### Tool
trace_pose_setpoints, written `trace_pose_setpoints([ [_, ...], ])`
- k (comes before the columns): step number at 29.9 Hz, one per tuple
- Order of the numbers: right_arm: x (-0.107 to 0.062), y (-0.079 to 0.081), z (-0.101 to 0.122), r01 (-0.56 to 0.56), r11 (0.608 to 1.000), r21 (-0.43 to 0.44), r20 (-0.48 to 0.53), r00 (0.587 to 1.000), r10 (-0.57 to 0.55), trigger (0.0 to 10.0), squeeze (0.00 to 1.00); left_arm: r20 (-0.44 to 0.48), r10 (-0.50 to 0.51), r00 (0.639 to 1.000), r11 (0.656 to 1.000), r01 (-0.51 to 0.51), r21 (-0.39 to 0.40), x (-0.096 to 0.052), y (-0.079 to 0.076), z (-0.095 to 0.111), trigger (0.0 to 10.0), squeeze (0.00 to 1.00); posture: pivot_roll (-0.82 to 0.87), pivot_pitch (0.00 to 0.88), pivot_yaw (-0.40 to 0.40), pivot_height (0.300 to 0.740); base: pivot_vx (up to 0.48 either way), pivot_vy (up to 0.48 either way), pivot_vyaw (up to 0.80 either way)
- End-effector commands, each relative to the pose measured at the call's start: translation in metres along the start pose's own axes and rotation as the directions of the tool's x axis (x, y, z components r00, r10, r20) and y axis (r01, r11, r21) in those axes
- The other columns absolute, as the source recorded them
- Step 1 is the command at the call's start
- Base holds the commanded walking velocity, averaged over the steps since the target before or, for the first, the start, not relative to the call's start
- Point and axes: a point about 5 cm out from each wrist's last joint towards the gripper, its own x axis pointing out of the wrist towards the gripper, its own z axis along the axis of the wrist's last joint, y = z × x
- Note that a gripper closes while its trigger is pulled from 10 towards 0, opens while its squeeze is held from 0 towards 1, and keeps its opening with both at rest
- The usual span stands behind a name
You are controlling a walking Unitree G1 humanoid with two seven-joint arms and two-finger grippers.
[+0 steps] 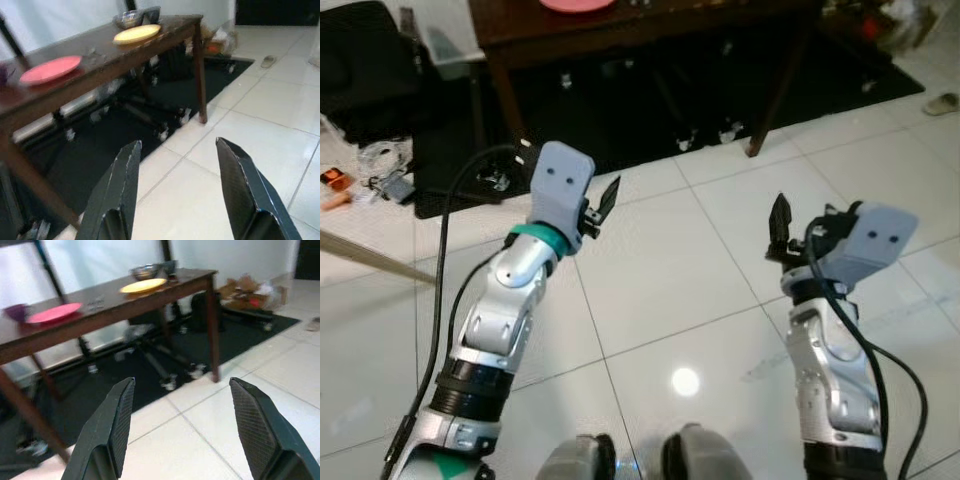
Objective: Setting the table
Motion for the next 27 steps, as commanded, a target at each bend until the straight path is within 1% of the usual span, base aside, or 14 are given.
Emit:
trace_pose_setpoints([
  [1,-0.001,-0.004,-0.002,0.009,1.000,-0.025,-0.009,1.000,-0.009,10.0,0.00,-0.018,-0.005,1.000,1.000,0.005,0.004,-0.001,-0.004,-0.005,10.0,0.00,-0.13,0.026,0.117,0.740,0.465,0.000,0.00],
  [6,0.004,0.004,0.000,-0.041,0.996,-0.078,0.000,0.999,0.041,10.0,0.00,-0.007,0.045,0.999,0.999,-0.045,0.001,-0.003,0.001,-0.007,10.0,0.00,-0.12,0.018,0.120,0.740,0.463,0.000,0.00],
  [7,0.004,0.004,0.000,-0.041,0.996,-0.078,0.000,0.999,0.041,10.0,0.00,-0.007,0.045,0.999,0.999,-0.045,0.001,-0.003,0.001,-0.007,10.0,0.00,-0.12,0.018,0.120,0.740,0.461,0.000,0.00],
  [8,0.006,0.006,0.000,-0.054,0.994,-0.098,0.001,0.999,0.054,10.0,0.00,-0.006,0.057,0.998,0.998,-0.057,-0.004,-0.004,0.002,-0.008,10.0,0.00,-0.13,0.014,0.104,0.740,0.461,0.000,0.00],
  [11,0.006,0.006,0.000,-0.054,0.994,-0.098,0.001,0.999,0.054,10.0,0.00,-0.006,0.057,0.998,0.998,-0.057,-0.004,-0.004,0.002,-0.008,10.0,0.00,-0.13,0.014,0.104,0.740,0.461,0.000,0.00],
  [12,0.009,0.008,0.003,-0.072,0.992,-0.107,0.007,0.997,0.073,10.0,0.00,-0.009,0.084,0.996,0.996,-0.085,-0.012,-0.007,0.005,-0.011,10.0,0.00,-0.12,0.010,0.079,0.740,0.461,0.000,0.00],
  [13,0.009,0.008,0.003,-0.072,0.992,-0.107,0.007,0.997,0.073,10.0,0.00,-0.009,0.084,0.996,0.996,-0.085,-0.012,-0.007,0.005,-0.011,10.0,0.00,-0.12,0.010,0.079,0.740,0.461,0.000,0.00],
  [14,0.013,0.008,0.006,-0.088,0.990,-0.113,0.010,0.996,0.090,10.0,0.00,-0.013,0.115,0.993,0.993,-0.115,-0.019,-0.010,0.006,-0.015,10.0,0.00,-0.12,0.008,0.049,0.740,0.461,0.000,0.00],
  [15,0.013,0.008,0.006,-0.088,0.990,-0.113,0.010,0.996,0.090,10.0,0.00,-0.013,0.115,0.993,0.993,-0.115,-0.019,-0.010,0.006,-0.015,10.0,0.00,-0.12,0.008,0.049,0.740,0.461,0.000,0.00],
  [16,0.017,0.008,0.008,-0.108,0.987,-0.118,0.008,0.994,0.109,10.0,0.00,-0.016,0.143,0.990,0.989,-0.143,-0.029,-0.013,0.007,-0.019,10.0,0.00,-0.12,0.005,0.018,0.740,0.458,0.000,0.00],
  [18,0.017,0.008,0.008,-0.108,0.987,-0.118,0.008,0.994,0.109,10.0,0.00,-0.016,0.143,0.990,0.989,-0.143,-0.029,-0.013,0.007,-0.019,10.0,0.00,-0.12,0.005,0.018,0.740,0.458,0.000,0.00],
  [21,0.022,0.009,0.011,-0.132,0.984,-0.122,0.004,0.991,0.133,10.0,0.00,-0.023,0.169,0.985,0.985,-0.170,-0.040,-0.016,0.004,-0.024,10.0,0.00,-0.12,0.001,-0.007,0.740,0.454,0.000,0.00],
  [23,0.025,0.012,0.014,-0.144,0.982,-0.124,0.007,0.989,0.146,10.0,0.00,-0.025,0.173,0.985,0.984,-0.173,-0.045,-0.016,0.000,-0.026,10.0,0.00,-0.13,0.000,-0.015,0.740,0.450,0.000,0.00],
  [27,0.027,0.013,0.016,-0.147,0.981,-0.127,0.010,0.989,0.150,10.0,0.00,-0.019,0.181,0.983,0.982,-0.182,-0.049,-0.013,0.000,-0.026,10.0,0.00,-0.14,0.000,-0.021,0.740,0.447,0.000,0.00],
])
